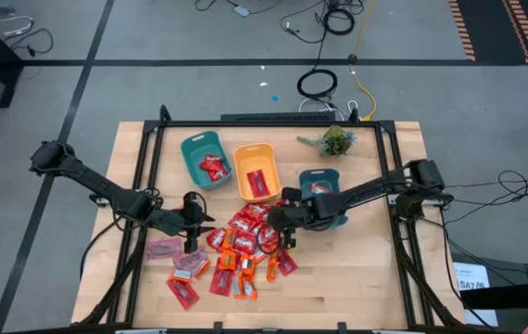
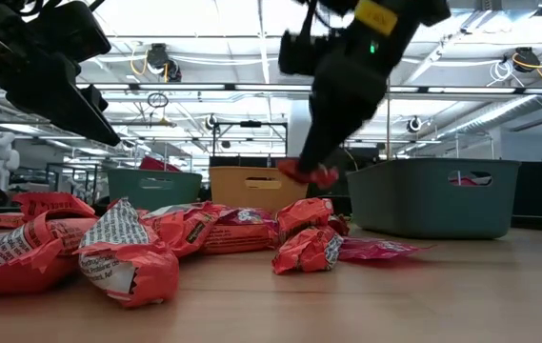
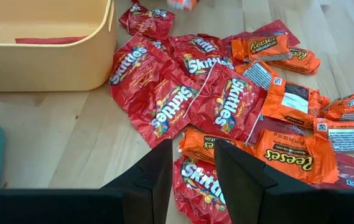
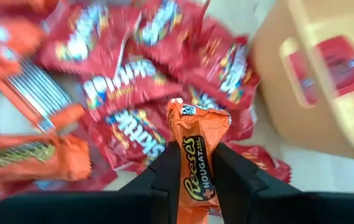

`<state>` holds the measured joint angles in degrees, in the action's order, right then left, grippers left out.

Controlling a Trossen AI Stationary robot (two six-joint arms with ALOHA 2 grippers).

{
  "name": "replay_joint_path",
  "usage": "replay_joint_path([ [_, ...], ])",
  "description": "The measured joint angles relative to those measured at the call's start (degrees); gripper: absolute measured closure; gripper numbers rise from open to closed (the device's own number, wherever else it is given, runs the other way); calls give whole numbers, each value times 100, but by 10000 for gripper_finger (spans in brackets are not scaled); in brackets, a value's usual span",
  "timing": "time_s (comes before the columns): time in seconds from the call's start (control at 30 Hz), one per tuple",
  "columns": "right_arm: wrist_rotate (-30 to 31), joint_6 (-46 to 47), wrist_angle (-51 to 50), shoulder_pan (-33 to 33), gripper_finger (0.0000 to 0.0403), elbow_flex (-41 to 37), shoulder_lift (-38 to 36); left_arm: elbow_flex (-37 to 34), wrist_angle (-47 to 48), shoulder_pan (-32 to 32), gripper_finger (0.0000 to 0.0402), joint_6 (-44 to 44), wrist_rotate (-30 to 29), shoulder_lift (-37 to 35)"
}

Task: Sort candy
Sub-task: Put the orange wrapper chocolate into the dark blue bin

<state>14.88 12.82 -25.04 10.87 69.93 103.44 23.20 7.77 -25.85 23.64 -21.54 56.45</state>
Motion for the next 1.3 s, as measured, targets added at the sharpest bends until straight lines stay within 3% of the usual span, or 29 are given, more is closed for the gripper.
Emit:
replay_joint_path([
  [0.1,33,67,-33,0,337,2,-313,0,-4,0,274,2,0,0],
  [0.33,850,652,-595,0,337,4,-1100,0,-2,4,274,4,2,1],
  [0.67,1822,3113,-2774,0,340,7,-1883,0,-2,2,274,7,2,0],
  [0.8,1839,4057,-3768,-2,340,5,-1894,-2,2,2,274,7,2,0],
  [0.97,1804,4721,-4274,13,340,-244,-1891,-2,0,0,274,9,2,0],
  [1.3,1716,4849,-4028,11,340,-573,-1890,-2,0,0,274,7,4,0],
])
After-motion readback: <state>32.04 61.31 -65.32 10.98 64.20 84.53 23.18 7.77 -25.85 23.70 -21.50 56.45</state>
